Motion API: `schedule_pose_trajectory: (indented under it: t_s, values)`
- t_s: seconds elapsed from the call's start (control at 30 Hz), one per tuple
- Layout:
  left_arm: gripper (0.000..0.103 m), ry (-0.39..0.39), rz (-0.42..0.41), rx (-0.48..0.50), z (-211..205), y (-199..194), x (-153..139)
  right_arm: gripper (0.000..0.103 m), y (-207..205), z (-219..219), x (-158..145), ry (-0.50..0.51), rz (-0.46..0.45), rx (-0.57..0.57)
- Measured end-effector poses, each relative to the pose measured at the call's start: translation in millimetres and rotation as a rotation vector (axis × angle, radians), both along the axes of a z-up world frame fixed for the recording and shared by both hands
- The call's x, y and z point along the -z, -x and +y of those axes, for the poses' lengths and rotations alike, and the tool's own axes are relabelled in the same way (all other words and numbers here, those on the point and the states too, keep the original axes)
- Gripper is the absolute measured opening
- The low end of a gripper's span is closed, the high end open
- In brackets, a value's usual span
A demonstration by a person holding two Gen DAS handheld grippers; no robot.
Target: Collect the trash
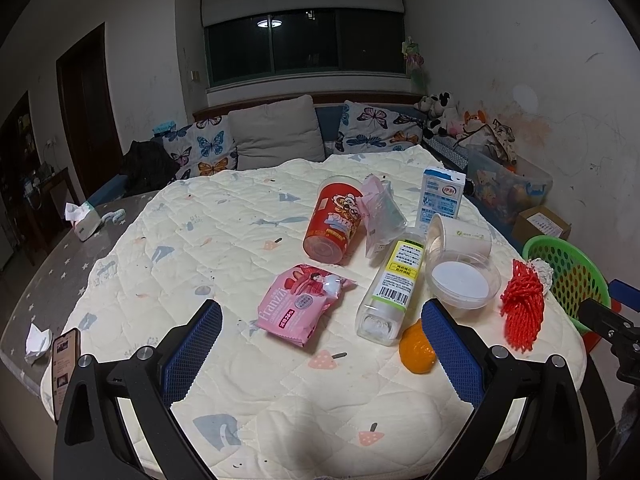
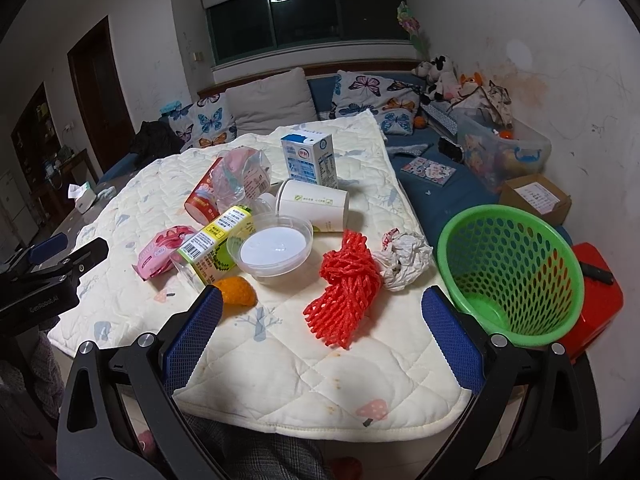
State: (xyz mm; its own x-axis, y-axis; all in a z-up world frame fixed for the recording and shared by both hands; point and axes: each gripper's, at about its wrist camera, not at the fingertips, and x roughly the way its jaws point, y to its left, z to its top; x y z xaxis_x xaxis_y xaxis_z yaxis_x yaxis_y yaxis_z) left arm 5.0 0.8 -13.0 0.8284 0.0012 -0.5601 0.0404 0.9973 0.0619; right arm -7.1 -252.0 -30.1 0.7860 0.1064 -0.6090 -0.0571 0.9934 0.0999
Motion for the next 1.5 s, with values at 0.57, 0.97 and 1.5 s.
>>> schedule_pose_trajectory:
  t_s: [0.57,0.97,1.5]
  values:
    - [0.097,0.004,0.010,-0.005,2,-2,3,0.099,-4,2,4,0.001,0.009,-0.004]
    - [0.097,0.009,0.023,-0.008,4,-6,5,0.099,-5,1,5,0.001,0.014,-0.004]
    - [0.097,0.017,0.038,-0.019,9,-7,11,0.099,-15,0,8,-0.002,0.034,-0.008]
